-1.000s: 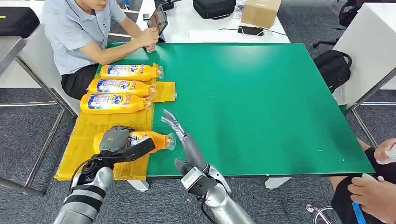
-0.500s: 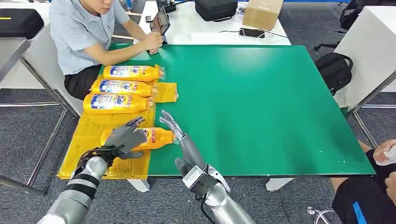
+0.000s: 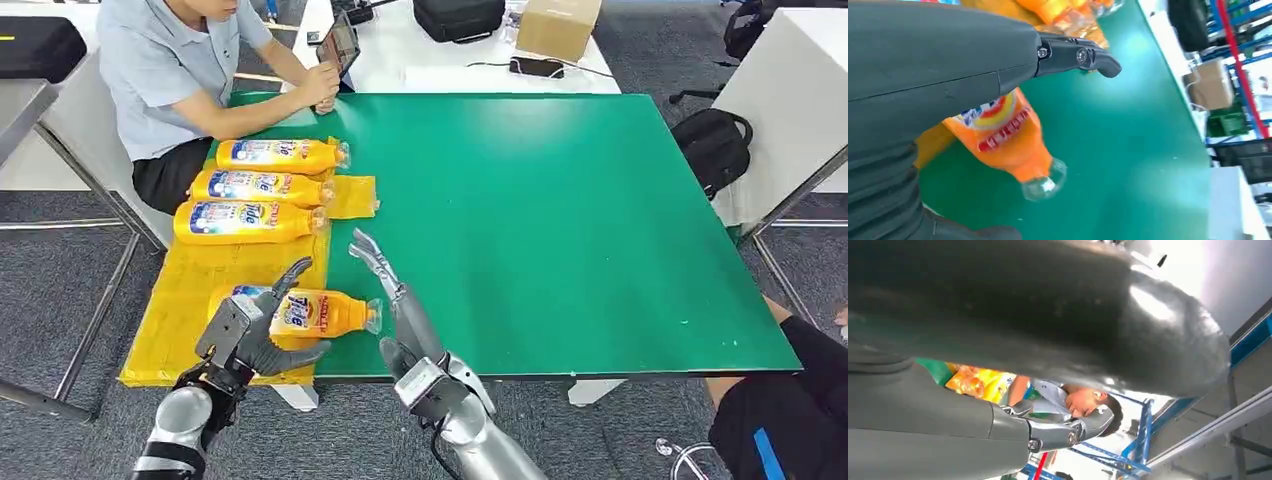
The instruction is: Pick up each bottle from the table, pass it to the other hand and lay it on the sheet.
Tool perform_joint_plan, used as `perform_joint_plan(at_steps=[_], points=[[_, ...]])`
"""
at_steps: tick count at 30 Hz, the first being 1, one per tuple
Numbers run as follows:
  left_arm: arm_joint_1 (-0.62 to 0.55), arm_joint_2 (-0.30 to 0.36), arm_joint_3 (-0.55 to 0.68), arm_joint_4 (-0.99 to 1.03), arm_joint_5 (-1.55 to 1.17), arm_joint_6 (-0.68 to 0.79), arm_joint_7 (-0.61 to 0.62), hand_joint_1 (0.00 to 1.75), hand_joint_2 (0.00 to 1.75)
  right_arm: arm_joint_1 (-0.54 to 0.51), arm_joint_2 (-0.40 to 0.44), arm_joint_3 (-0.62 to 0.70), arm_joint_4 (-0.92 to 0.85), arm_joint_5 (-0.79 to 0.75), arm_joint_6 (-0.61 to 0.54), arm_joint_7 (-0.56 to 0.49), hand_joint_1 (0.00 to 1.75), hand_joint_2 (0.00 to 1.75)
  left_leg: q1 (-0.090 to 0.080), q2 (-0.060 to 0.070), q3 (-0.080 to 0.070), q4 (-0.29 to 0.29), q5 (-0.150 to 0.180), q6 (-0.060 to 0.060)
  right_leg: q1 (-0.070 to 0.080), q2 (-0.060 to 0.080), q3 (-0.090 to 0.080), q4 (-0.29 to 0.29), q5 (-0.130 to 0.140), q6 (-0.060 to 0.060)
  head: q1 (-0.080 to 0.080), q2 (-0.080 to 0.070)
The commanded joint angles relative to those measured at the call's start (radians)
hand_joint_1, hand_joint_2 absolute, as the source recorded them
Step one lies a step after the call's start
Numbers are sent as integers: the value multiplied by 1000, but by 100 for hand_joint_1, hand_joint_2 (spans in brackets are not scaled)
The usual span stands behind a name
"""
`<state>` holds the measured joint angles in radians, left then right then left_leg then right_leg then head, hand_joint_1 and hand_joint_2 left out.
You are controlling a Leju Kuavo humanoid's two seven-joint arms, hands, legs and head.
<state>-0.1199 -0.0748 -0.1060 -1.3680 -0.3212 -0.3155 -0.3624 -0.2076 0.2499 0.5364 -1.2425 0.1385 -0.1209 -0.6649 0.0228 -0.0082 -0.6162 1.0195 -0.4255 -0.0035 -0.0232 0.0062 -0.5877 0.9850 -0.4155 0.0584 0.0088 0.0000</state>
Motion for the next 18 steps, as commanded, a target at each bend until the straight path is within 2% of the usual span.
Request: perform_joint_plan(at_steps=[1, 2, 5, 8, 11, 12, 14, 16, 18], points=[[8, -230, 93, -200, 211, 29, 13, 0, 175, 52, -53, -30, -236, 7, -130, -33, 0, 0, 1, -3, -2, 1, -1, 1, 1, -4, -1, 1, -2, -2, 0, 0], [6, -248, 93, -223, 246, 36, 18, 0, 175, 55, -73, -9, -286, 29, -175, -33, 0, 175, 1, -4, -1, 2, -1, 2, 1, -5, 0, 1, -2, -2, -1, 0], [20, -274, 77, -276, 331, 92, -12, 0, 175, 98, -108, -24, -358, 69, -306, -33, 0, 175, 1, -6, -6, 4, -2, 3, 2, -7, -2, 1, -3, -2, 0, 0], [78, -274, 63, -343, 302, 123, -36, 0, 175, 177, -97, -102, -396, 79, -319, -33, 0, 175, 0, -3, -3, 0, -2, 2, 0, -3, 0, -2, -2, -1, 0, 0], [122, -274, 50, -378, 274, 164, -67, 0, 175, 214, -60, -181, -339, 142, -329, -33, 0, 175, -1, -3, -2, -1, -2, 2, 0, -3, -1, -2, -2, -2, 0, 0], [129, -274, 49, -384, 290, 182, -75, 0, 175, 221, -46, -202, -337, 141, -344, -33, 0, 0, -1, -3, 0, -1, -2, 2, 0, -4, 1, -2, -3, -3, 0, 0], [174, -274, 50, -408, 280, 220, -89, 0, 175, 253, -17, -255, -325, 156, -355, -33, 0, 0, -1, -1, -3, -1, -2, 1, 0, -2, -2, -2, -2, -2, 0, 0], [204, -274, 50, -430, 244, 230, -78, 0, 175, 297, -14, -296, -370, 207, -421, -33, 0, 0, 0, 0, -2, -1, -2, 0, 0, 0, -2, -2, -1, -2, 0, 0], [204, -274, 50, -430, 244, 230, -78, 0, 175, 297, -14, -296, -370, 207, -421, -33, 0, 0, 0, -1, -2, -1, -3, 1, 0, -2, -2, -1, -2, -2, 0, 0]])
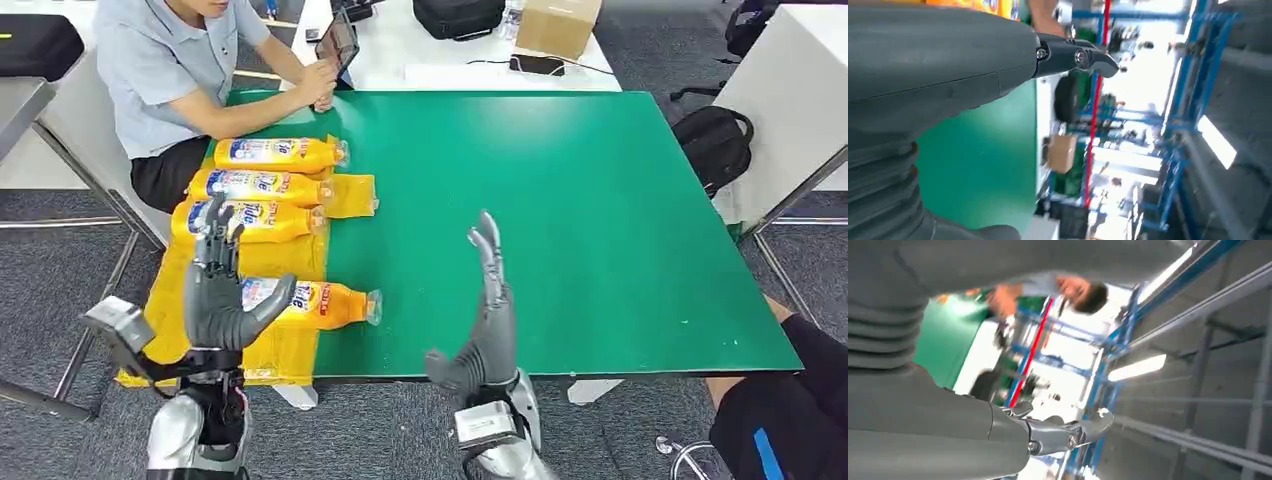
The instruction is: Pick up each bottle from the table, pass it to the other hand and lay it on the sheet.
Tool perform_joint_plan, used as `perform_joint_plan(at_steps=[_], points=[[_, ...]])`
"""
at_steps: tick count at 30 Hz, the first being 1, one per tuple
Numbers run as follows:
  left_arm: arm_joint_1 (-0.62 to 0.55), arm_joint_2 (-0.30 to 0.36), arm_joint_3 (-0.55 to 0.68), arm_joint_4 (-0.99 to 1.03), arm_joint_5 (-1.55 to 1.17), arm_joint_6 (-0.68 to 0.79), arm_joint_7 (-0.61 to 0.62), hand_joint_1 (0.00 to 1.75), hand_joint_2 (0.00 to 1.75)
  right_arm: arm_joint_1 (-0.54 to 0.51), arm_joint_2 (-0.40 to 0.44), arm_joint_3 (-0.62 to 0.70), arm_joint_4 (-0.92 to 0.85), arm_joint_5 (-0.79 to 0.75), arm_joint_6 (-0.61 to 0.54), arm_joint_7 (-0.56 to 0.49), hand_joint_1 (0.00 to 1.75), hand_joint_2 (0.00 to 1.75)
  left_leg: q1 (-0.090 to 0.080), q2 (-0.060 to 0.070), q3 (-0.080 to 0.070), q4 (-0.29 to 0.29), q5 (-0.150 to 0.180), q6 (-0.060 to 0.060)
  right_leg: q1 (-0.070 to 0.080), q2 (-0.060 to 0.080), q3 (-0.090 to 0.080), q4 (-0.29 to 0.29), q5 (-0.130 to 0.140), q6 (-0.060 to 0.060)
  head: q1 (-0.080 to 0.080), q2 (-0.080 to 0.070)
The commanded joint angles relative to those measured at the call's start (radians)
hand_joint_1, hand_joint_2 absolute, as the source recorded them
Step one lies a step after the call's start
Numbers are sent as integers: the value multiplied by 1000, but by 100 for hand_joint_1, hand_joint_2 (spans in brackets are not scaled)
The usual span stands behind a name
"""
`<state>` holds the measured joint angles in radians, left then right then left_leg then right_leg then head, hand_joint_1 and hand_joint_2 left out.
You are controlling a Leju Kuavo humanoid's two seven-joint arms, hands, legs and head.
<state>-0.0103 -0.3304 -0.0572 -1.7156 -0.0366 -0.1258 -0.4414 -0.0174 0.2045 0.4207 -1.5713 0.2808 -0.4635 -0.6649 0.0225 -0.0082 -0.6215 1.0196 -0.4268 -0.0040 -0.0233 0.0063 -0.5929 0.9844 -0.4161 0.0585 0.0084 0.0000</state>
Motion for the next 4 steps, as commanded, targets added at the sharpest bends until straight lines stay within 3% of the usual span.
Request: perform_joint_plan(at_steps=[1, 4], points=[[95, -19, 1, -82, -41, 41, 1, 0, 175, 107, 31, -181, -41, 65, -79, -33, 0, 0, 0, -1, 1, -1, -1, 1, 0, -2, 2, -1, -1, -2, 0, 0], [95, -19, 1, -82, -41, 41, 1, 0, 175, 107, 31, -181, -41, 65, -79, -33, 0, 0, 0, 0, 1, 0, -1, 1, 0, 0, 2, 0, -1, -2, 0, 0]])
